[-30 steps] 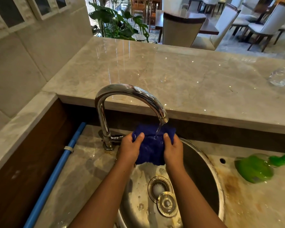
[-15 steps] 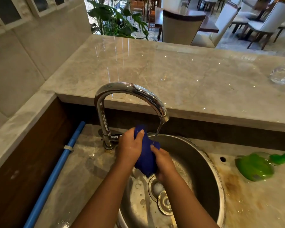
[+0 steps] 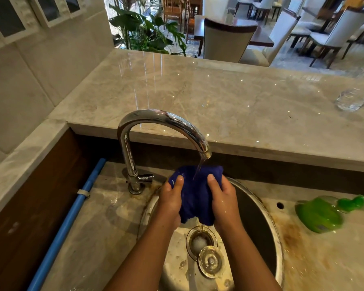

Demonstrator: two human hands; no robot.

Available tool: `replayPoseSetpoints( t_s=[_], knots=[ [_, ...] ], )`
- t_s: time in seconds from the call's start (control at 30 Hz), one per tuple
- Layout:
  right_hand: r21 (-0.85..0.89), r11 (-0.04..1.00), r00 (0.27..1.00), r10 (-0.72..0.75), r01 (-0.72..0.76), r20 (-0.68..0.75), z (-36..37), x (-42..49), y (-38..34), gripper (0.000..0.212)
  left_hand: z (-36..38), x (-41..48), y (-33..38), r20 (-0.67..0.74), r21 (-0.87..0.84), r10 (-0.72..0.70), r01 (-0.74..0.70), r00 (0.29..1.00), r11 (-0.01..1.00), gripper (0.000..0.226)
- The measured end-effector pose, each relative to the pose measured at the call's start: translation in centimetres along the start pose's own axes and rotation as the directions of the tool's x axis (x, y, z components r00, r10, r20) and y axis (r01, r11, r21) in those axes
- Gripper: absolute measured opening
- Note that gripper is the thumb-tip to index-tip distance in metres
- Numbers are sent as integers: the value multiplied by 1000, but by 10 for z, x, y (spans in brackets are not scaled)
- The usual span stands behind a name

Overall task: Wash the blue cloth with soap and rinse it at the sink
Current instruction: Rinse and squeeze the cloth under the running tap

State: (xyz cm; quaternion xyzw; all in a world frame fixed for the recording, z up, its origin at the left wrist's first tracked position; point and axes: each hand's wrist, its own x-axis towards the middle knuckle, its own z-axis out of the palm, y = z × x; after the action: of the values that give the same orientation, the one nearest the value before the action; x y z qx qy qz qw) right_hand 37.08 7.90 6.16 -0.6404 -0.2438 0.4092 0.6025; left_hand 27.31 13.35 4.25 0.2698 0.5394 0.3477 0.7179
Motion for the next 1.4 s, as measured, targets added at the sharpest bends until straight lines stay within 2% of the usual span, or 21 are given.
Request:
replayPoseSetpoints(
  t_s=[0.07, 0.2, 0.27, 0.37, 0.43, 0.53, 0.6, 0.67, 0.83, 0.93, 1.0, 1.07, 1.1, 1.2, 1.27, 1.33, 1.4],
  knots=[
    [-6, 1000, 999, 16, -16, -32, -1, 5, 2, 19, 0, -2, 4, -10, -25, 48, -49, 999, 999, 18],
    [-37, 996, 994, 74, -77, -83, 1, 10, 15, 22, -4, -2, 11, 61, -43, 40, -37, 997, 998, 22],
    [-25, 996, 994, 88, -89, -66, 3, 8, 17, 21, -6, 1, 8, -6, 27, 46, -45, 999, 999, 17],
    [-72, 996, 998, 40, -43, -40, 3, 6, 17, 21, -12, 6, -2, -114, 204, 38, -14, 993, 979, 23],
    [-84, 996, 999, 24, -28, -42, 2, 8, 17, 22, -11, 4, -9, -78, 129, -21, 31, 997, 991, 24],
    [-106, 991, 996, 73, -78, -51, -1, 15, 20, 22, -7, -4, -11, 59, -112, -111, 117, 992, 987, 21],
    [-128, 984, 992, 116, -121, -45, -2, 18, 24, 21, -5, -6, -7, 136, -162, -80, 102, 987, 981, 23],
    [-114, 986, 992, 119, -123, -44, 0, 17, 26, 20, -5, -3, -3, 153, -147, -35, 58, 988, 987, 30],
    [18, 1000, 998, 12, -11, -67, 15, 1, 14, 19, -2, 13, 0, -40, 35, -30, 32, 999, 999, 41],
    [-104, 985, 988, -140, 134, -58, 26, -8, 14, 17, 3, 13, -1, -55, 77, -15, 19, 998, 997, 31],
    [-278, 932, 968, -248, 231, -28, 34, -8, 23, 14, 9, 7, -2, -56, 76, -14, 18, 998, 997, 33],
    [-406, 883, 958, -283, 237, -56, 37, 0, 32, 16, 14, 0, -5, -22, 55, 5, -4, 1000, 998, 36],
    [-416, 889, 965, -249, 193, -83, 35, 6, 35, 18, 14, -3, -7, 2, 40, 23, -23, 1000, 999, 35],
    [-334, 942, 991, -59, 16, -117, 26, 27, 40, 23, 10, -10, -7, 73, 29, 56, -58, 996, 998, 23],
    [-280, 959, 987, -3, -44, -163, 19, 35, 42, 24, 8, -7, -4, 91, 46, 61, -66, 994, 997, 14],
    [-220, 975, 979, -21, -25, -203, 14, 31, 38, 23, 7, 0, 3, 9, 30, 57, -57, 998, 998, 13],
    [-171, 983, 980, -99, 70, -170, 15, 19, 28, 22, 6, 10, 9, -85, 23, 68, -67, 994, 998, 15]
  ],
)
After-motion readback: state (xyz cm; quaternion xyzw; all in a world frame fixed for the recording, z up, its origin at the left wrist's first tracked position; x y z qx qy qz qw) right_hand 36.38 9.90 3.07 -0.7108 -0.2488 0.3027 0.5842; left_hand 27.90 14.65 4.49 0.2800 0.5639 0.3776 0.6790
